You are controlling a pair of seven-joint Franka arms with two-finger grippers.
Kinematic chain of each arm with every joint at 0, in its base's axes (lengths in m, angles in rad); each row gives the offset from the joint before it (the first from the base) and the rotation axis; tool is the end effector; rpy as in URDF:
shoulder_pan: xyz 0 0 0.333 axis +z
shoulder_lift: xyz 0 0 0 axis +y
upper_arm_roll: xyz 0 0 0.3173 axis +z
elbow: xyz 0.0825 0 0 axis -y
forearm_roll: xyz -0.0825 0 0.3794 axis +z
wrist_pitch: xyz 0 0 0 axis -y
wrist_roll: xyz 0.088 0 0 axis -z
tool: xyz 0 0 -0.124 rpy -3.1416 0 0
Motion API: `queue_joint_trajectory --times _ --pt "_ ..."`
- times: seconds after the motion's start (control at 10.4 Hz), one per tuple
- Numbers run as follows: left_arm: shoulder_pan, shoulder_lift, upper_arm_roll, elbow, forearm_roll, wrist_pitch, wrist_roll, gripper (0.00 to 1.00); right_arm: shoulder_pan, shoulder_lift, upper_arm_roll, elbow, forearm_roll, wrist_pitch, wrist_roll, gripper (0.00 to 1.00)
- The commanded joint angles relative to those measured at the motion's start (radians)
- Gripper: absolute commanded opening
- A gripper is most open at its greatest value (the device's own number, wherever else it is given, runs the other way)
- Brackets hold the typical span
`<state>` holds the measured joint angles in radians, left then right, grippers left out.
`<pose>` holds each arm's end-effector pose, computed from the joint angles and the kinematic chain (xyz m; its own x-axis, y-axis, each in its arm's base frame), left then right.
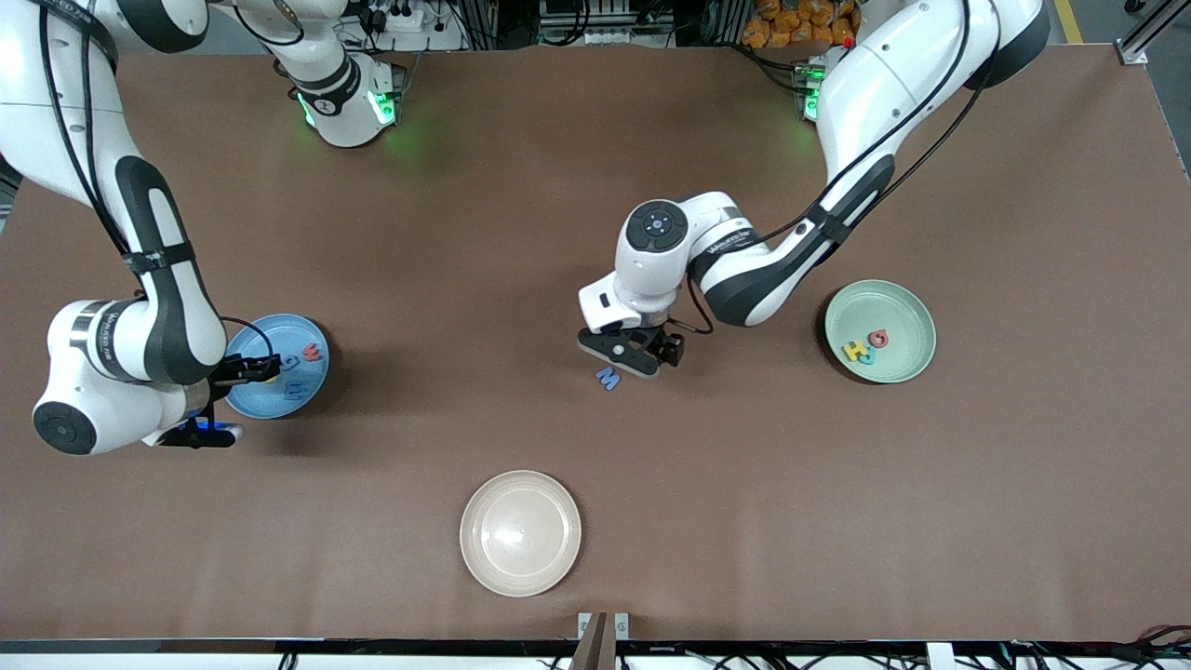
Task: Sort upper and lower case letters into plates
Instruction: 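Open the right gripper over the blue plate while the left gripper lowers, then retract the right gripper to rest while the left gripper grasps the W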
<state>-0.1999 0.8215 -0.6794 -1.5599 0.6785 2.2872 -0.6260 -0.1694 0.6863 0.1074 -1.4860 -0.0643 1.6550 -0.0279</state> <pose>0.5242 -0.4789 0.2330 0.8738 -0.4664 0.1377 -0.4720 -0.8815 0.0092 0.6376 -0.0556 0.2300 0.8716 -0.0084 -0.4901 -0.0256 -0.9993 -0.0285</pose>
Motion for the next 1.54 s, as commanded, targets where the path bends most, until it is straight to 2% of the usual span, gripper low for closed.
queue_joint_trajectory --times 0.0,0.1,0.29,0.58,0.87,1.25,1.35,1.45 --pt "-0.134 0.038 0.121 0.084 -0.045 0.006 0.034 1.00 0.002 -0.047 0.024 0.038 0.000 -0.070 -0.003 1.00" --pt "-0.141 0.051 0.127 0.084 -0.053 0.017 0.037 1.00 0.002 -0.050 0.053 0.094 0.000 -0.124 0.005 1.00" --pt "-0.141 0.074 0.129 0.084 -0.039 0.058 0.048 1.00 0.001 -0.080 0.063 0.174 -0.002 -0.196 0.002 1.00" --pt "-0.142 0.082 0.153 0.084 -0.040 0.095 0.081 1.00 0.002 -0.235 0.077 0.176 0.009 -0.201 0.008 1.00" --pt "-0.153 0.104 0.173 0.090 -0.040 0.152 0.092 1.00 0.004 -0.350 0.083 0.165 0.083 -0.219 0.019 1.00" --pt "-0.191 0.148 0.181 0.135 -0.042 0.172 0.077 1.00 0.076 -0.429 0.084 0.162 0.052 -0.254 0.134 1.00" --pt "-0.214 0.143 0.223 0.138 -0.049 0.172 0.078 1.00 0.083 -0.435 0.083 0.161 0.052 -0.261 0.134 1.00" --pt "-0.219 0.145 0.228 0.138 -0.050 0.173 0.084 1.00 0.085 -0.435 0.083 0.161 0.052 -0.259 0.134 1.00"
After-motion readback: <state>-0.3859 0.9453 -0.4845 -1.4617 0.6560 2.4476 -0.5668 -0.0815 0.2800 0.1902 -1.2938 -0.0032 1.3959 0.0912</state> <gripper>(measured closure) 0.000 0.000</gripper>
